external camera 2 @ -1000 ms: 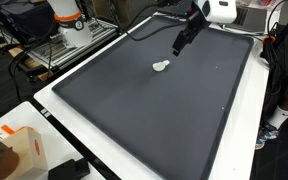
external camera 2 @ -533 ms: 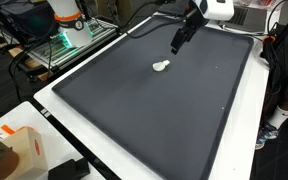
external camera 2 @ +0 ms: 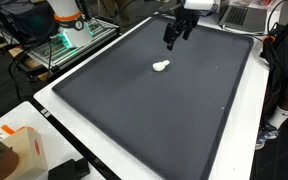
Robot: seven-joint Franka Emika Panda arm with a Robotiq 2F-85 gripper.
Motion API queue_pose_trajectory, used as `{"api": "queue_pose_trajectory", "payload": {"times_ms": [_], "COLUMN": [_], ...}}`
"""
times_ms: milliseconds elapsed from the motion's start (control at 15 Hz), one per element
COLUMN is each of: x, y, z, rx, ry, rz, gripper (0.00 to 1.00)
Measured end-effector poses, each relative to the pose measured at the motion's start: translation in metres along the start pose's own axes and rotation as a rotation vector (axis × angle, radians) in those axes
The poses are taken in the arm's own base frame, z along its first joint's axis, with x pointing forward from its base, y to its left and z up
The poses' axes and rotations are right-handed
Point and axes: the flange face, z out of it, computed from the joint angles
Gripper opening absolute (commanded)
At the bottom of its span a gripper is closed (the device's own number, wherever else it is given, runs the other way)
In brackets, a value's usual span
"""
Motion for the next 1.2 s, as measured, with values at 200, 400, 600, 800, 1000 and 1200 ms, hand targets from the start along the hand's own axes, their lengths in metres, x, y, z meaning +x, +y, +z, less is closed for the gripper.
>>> {"api": "queue_pose_trajectory", "payload": {"times_ms": [200,400,600,800,1000,1200], "x": [-0.035,-0.078,-0.097,-0.099,-0.099,-0.099], "y": [0.004,0.017,0.023,0.024,0.024,0.023], "z": [-0.006,-0.014,-0.020,-0.019,-0.019,-0.018], "rx": [0.015,0.012,0.013,0.013,0.013,0.013], "ry": [0.044,0.042,0.047,0.047,0.047,0.043], "rz": [0.026,0.028,0.028,0.029,0.029,0.020], "gripper": [1.00,1.00,1.00,1.00,1.00,1.00]}}
